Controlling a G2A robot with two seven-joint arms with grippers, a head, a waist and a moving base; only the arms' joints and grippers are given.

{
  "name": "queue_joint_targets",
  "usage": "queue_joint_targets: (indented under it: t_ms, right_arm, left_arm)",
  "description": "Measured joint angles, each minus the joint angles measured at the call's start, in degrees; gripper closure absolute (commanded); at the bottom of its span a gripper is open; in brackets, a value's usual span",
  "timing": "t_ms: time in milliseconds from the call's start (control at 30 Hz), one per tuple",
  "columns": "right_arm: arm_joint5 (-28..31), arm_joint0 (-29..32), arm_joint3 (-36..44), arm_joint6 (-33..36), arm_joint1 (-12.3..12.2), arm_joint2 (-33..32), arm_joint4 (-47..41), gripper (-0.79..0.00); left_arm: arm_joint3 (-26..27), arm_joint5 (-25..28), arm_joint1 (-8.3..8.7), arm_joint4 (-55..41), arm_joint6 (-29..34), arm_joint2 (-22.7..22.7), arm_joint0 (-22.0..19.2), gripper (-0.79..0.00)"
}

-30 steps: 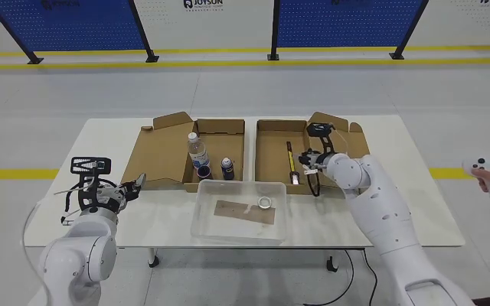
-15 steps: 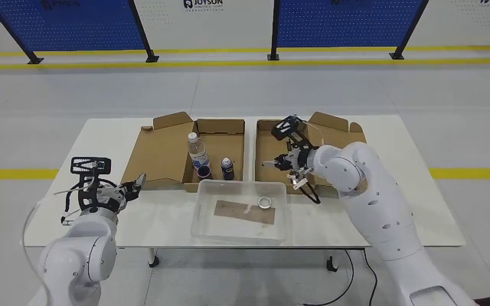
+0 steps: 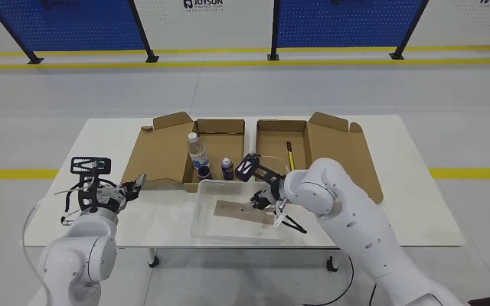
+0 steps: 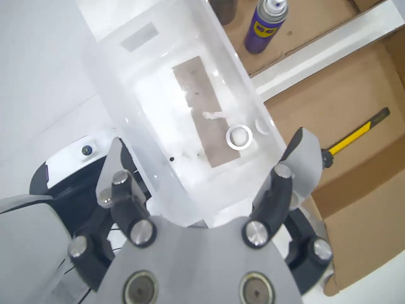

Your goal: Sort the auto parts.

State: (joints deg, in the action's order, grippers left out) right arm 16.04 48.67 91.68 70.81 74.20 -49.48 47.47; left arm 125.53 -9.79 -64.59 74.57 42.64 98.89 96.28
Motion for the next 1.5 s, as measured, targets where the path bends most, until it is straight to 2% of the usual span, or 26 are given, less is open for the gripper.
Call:
queue_joint_targets:
  t_ms: [267, 367, 533, 1133, 1500]
  right_arm:
    - [2.5, -2.4, -11.2, -1.9, 1.9, 6.6, -2.7, -0.767]
    - [3.0, -3.7, -16.0, -3.1, 2.6, 8.3, -3.5, -0.785]
    - [3.2, -6.0, -21.8, -4.9, 3.8, 11.0, -2.3, -0.785]
    - [7.0, -11.7, -36.3, -7.7, 8.5, 17.1, -6.3, -0.785]
    - [9.7, -13.6, -41.0, -8.0, 11.0, 19.6, -9.1, -0.785]
  left_arm:
    - [0.0, 0.0, 0.00, 0.0, 0.0, 0.0, 0.0, -0.785]
    - [0.0, 0.0, 0.00, 0.0, 0.0, 0.0, 0.0, -0.785]
    - [0.0, 0.0, 0.00, 0.0, 0.0, 0.0, 0.0, -0.785]
    - [0.0, 0.0, 0.00, 0.0, 0.0, 0.0, 0.0, -0.785]
    - [0.0, 0.0, 0.00, 0.0, 0.0, 0.0, 0.0, -0.785]
